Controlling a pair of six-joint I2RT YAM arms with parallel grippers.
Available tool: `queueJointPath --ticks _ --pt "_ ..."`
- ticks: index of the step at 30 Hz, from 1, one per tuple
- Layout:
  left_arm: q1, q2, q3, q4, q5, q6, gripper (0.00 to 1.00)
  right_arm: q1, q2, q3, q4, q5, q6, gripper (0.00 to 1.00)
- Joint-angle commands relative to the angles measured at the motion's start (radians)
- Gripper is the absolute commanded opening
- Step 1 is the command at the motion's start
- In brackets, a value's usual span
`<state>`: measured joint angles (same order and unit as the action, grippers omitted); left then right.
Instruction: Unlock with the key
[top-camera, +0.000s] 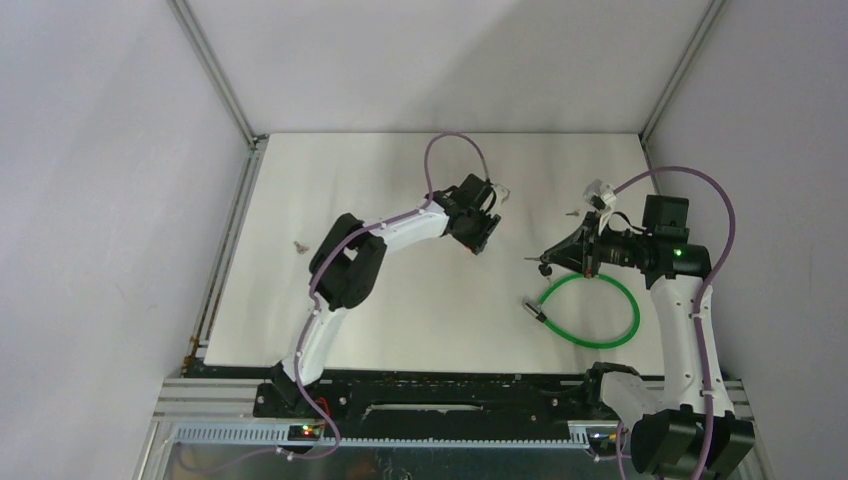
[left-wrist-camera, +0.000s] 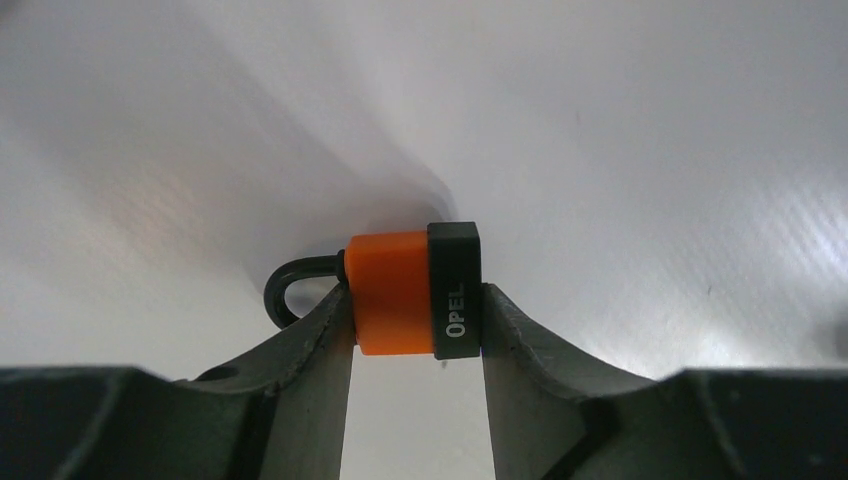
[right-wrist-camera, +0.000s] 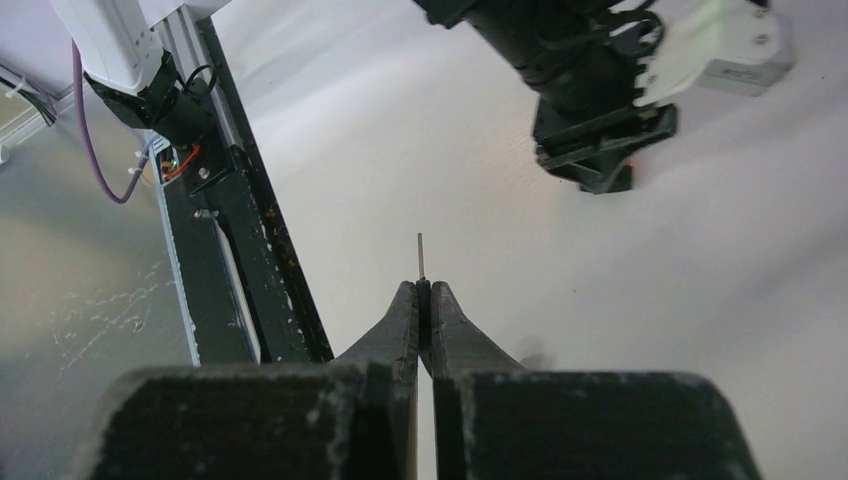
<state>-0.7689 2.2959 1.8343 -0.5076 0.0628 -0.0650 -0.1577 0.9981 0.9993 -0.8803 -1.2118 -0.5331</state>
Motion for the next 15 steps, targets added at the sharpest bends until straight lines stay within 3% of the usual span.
queueJointPath --ticks 1,6,12,15 --pt "-0.001 -0.195 -0.228 0.069 -0.032 -0.028 0.39 -0.008 -0.010 0.004 -0.012 -0.038 -0.026 0.00" --pt "-0.002 -0.424 -0.580 0.220 0.031 -0.032 0.42 -0.008 0.000 0.003 -0.032 -0.038 -0.057 0.00" --pt "-0.004 -0.553 -0.798 0.284 0.098 -0.071 0.45 -0.009 -0.002 -0.010 -0.025 -0.019 -0.068 0.00" --pt "-0.008 -0.601 -0.860 0.306 0.127 -0.080 0.54 -0.009 -0.003 -0.016 -0.014 -0.003 -0.065 0.00"
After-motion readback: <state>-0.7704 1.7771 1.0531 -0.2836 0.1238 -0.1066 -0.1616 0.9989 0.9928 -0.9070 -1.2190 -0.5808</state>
